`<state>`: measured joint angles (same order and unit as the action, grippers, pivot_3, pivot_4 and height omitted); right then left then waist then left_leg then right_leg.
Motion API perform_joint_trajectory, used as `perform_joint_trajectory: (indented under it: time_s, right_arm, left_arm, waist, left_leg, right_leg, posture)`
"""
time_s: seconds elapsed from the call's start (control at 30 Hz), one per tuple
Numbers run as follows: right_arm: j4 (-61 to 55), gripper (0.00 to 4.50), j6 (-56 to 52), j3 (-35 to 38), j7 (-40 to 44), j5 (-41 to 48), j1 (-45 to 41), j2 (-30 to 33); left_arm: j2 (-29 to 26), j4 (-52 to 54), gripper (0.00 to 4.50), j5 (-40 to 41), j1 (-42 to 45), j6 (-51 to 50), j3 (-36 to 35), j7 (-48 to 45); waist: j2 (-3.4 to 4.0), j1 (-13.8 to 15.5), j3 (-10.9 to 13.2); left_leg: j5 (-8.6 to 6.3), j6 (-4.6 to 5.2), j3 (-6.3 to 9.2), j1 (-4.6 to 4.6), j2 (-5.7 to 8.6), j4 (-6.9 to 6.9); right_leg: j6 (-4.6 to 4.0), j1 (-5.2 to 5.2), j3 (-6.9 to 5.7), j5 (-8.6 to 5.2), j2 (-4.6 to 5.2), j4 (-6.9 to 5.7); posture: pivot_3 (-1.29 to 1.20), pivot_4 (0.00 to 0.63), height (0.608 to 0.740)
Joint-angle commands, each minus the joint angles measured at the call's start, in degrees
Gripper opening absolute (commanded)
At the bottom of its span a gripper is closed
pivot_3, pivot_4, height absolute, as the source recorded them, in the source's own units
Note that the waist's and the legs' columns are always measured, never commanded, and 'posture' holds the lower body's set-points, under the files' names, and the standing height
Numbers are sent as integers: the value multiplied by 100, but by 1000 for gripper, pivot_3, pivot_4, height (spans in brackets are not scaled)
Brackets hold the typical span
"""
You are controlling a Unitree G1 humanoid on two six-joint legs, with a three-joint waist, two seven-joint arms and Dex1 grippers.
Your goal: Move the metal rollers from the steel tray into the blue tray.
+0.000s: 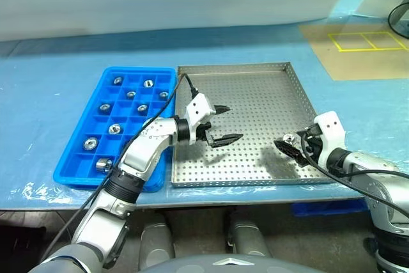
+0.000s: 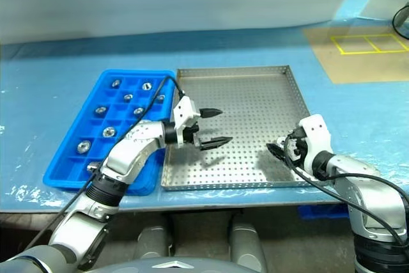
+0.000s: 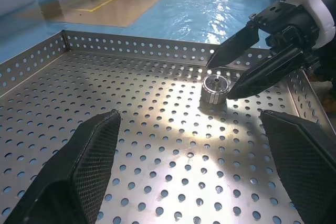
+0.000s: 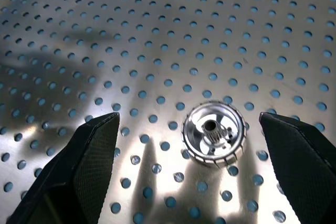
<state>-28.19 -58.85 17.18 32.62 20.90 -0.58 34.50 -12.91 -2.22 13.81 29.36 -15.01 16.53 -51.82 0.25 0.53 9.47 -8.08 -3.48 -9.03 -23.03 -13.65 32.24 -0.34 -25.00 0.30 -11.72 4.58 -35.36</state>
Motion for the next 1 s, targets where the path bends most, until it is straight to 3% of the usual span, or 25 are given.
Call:
perform_joint_trajectory:
  time_s: [0.03,0.07,0.37,0.43,0.67,1.0]
  right_arm:
    - [-124,4361,103,26,-174,49,39,-60]
    - [-69,4361,140,-26,-224,24,24,-79]
    - [144,1248,365,-279,-469,26,-158,-240]
    - [191,774,416,-316,-490,18,-159,-245]
    - [289,777,587,-404,-462,13,-194,-162]
    - [418,4200,671,-535,-344,30,-353,-106]
  left_arm:
    - [34,114,4500,33,88,84,15,-65]
    - [34,115,4500,27,77,86,21,-78]
    - [12,145,4500,27,83,38,-3,-108]
    - [-14,160,4500,30,78,27,-16,-112]
    - [-91,245,4500,31,40,-21,-46,-70]
    - [-113,372,4500,19,-29,-94,-48,1]
  waist:
    - [0,-10,0]
    - [0,-19,0]
    - [0,-112,0]
    - [0,-123,0]
    - [1,-122,0]
    - [1,-118,0]
  left_leg:
    - [0,0,-1,0,0,0]
    - [0,0,-1,0,0,0]
    - [-2,3,-4,-2,1,0]
    - [-4,6,-4,-1,0,-1]
    - [-7,10,-6,-1,1,-1]
    - [-9,15,-8,-3,0,-2]
  right_leg:
    - [1,0,0,0,0,0]
    - [2,0,0,-1,0,1]
    - [21,1,-3,-12,0,7]
    - [6,2,-3,-3,0,11]
    - [4,6,-4,0,0,19]
    - [2,5,-3,1,0,22]
  posture:
    - [-373,150,740]
    - [-372,150,740]
    - [-359,150,740]
    - [-354,150,740]
    - [-339,150,740]
    - [-322,150,740]
